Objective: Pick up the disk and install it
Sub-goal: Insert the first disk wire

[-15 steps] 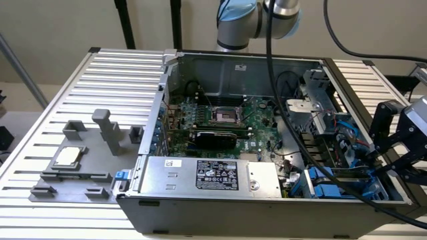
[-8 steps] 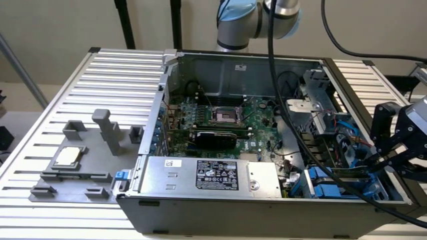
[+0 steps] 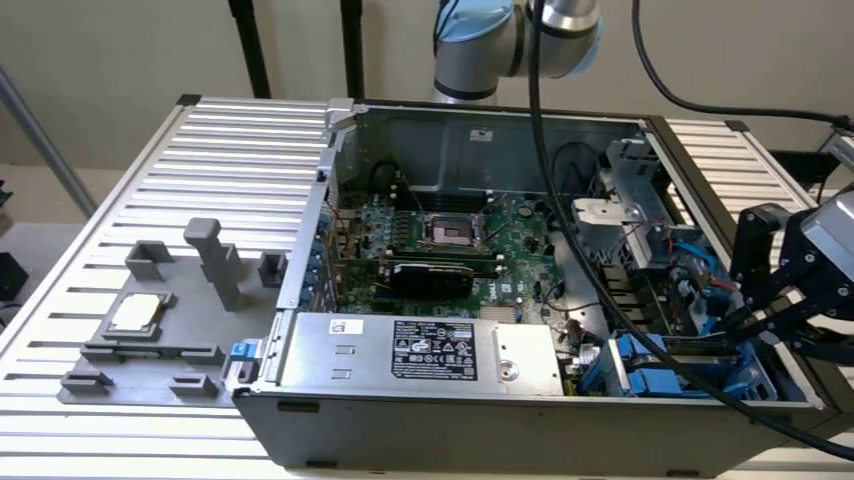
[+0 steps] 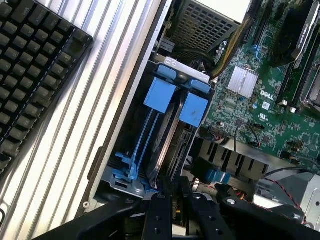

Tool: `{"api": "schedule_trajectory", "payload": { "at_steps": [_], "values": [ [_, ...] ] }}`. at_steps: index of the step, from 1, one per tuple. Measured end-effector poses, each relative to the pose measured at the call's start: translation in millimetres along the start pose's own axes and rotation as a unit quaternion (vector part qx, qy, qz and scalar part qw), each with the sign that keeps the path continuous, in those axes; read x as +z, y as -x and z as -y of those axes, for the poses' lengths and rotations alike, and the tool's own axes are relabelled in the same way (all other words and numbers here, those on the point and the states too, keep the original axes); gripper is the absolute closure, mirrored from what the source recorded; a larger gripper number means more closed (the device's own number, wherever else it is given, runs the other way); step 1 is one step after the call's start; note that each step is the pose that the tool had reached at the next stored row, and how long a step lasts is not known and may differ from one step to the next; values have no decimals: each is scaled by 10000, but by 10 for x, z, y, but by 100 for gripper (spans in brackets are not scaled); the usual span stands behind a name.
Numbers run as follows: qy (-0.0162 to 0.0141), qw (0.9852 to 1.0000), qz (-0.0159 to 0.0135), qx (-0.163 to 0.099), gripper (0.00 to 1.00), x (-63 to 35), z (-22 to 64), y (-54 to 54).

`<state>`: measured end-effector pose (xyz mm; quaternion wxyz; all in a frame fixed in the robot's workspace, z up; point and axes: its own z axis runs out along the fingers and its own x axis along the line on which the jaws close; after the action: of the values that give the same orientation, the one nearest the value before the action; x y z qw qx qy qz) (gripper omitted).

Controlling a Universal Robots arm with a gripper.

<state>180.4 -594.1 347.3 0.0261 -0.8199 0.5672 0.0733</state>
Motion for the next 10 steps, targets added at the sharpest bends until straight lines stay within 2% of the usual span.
{"api": "schedule_trajectory", "payload": {
  "at_steps": [3,6,10],
  "values": [
    [-10,10000,-2,-2,82,11,-114,42],
    [-36,10000,-12,-6,82,22,-232,86],
    [-98,9999,-33,7,82,30,-303,112]
  ]
}}
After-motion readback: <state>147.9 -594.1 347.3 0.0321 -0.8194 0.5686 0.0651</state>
